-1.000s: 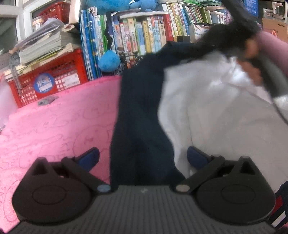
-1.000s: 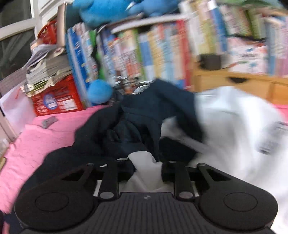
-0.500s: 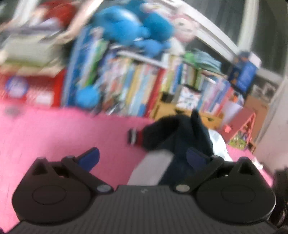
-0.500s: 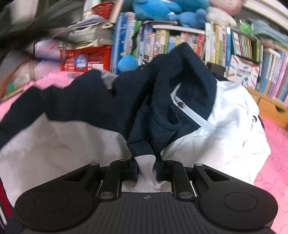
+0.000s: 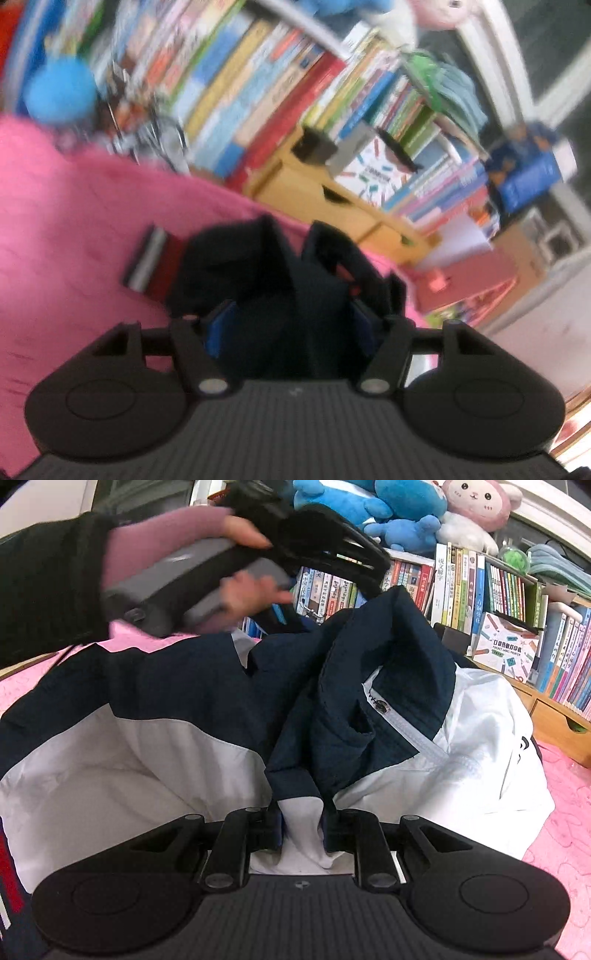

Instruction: Fold clothes

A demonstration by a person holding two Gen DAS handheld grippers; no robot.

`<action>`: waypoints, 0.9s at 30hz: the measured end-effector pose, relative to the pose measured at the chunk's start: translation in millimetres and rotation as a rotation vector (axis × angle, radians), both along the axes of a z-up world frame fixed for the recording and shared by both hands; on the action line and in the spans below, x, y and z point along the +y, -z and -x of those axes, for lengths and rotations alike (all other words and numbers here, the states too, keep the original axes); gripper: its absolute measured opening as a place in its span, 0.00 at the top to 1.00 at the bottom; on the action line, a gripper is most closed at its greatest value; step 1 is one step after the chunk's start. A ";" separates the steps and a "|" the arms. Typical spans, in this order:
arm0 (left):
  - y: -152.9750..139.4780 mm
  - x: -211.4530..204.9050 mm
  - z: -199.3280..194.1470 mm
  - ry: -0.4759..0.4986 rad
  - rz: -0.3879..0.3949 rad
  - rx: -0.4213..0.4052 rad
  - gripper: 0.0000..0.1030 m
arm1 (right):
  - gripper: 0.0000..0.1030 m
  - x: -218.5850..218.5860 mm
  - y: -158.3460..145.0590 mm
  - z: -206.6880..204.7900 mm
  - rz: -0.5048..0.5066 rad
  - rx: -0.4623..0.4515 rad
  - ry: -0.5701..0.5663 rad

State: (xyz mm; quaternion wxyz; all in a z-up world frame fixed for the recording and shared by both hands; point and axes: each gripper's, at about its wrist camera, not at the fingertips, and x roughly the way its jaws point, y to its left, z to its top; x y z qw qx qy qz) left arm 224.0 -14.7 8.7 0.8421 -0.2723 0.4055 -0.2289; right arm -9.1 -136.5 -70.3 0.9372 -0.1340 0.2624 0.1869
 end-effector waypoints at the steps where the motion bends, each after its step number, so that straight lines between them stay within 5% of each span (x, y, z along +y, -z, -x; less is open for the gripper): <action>1: 3.4 -3.8 -6.0 -0.015 -0.012 0.029 0.62 | 0.79 -1.1 -0.1 -1.1 -0.004 0.000 0.001; 2: 7.1 -7.2 -10.5 -0.028 -0.021 0.052 0.91 | 0.79 -2.1 -0.2 -1.3 -0.008 0.002 0.002; 3: 10.8 -10.6 -14.9 -0.040 -0.030 0.076 0.93 | 0.79 -2.7 -0.3 -1.3 -0.011 0.003 0.003; 9: -11.1 12.3 -6.4 -0.087 -0.071 -0.034 0.97 | 0.71 -11.2 -2.6 -2.0 -0.053 0.009 0.020; 12: -44.0 49.1 13.7 -0.212 -0.181 -0.201 0.97 | 0.53 -34.6 -16.6 -8.5 -0.219 0.019 -0.001; 14: -66.0 82.8 30.5 -0.309 -0.189 -0.294 0.97 | 0.21 -52.7 -32.4 -11.8 -0.357 0.018 -0.027; 15: -77.2 100.0 37.6 -0.361 -0.180 -0.329 0.97 | 0.15 -58.8 -38.3 -12.6 -0.400 0.008 -0.039; 21: -127.5 205.9 115.0 -0.697 -0.266 -0.568 0.97 | 0.13 -73.4 -56.1 -15.2 -0.439 -0.041 -0.004; 24: -115.6 246.8 131.1 -0.803 -0.375 -0.527 0.97 | 0.13 -82.6 -62.3 -22.6 -0.431 -0.050 0.051; 27: -83.9 279.8 131.2 -0.838 -0.432 -0.394 0.97 | 0.13 -88.1 -67.9 -30.1 -0.384 -0.062 0.125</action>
